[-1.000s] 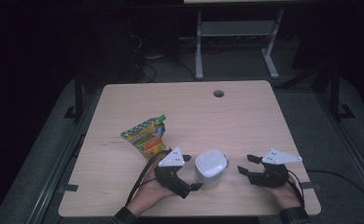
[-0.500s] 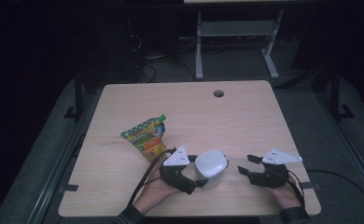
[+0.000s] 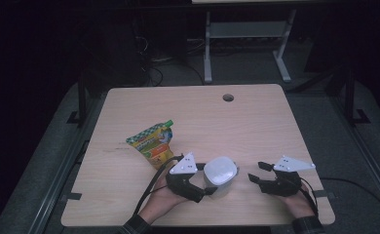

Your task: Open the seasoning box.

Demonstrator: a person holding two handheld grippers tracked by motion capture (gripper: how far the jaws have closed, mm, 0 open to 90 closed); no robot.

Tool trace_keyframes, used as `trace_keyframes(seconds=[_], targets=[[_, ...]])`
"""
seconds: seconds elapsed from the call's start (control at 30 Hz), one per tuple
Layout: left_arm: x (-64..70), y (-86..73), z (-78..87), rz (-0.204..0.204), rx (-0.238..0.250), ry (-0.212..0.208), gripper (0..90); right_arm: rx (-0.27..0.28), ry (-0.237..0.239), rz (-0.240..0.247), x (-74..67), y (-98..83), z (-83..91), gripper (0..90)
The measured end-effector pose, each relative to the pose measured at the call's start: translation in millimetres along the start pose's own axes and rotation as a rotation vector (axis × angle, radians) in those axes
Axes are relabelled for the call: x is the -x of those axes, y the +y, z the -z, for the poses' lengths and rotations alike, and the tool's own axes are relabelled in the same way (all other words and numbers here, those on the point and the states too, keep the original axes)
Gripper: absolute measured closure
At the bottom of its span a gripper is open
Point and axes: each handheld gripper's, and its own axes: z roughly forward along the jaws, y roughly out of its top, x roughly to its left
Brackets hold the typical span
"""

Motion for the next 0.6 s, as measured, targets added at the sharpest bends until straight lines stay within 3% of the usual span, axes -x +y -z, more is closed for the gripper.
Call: trace_keyframes(seconds=[0.6], targets=[[0.2,3.2,7.5,0.008,0.016,0.001,22.7,-0.001,0.001,0.005,0.1,-0.1,-0.6,38.3]])
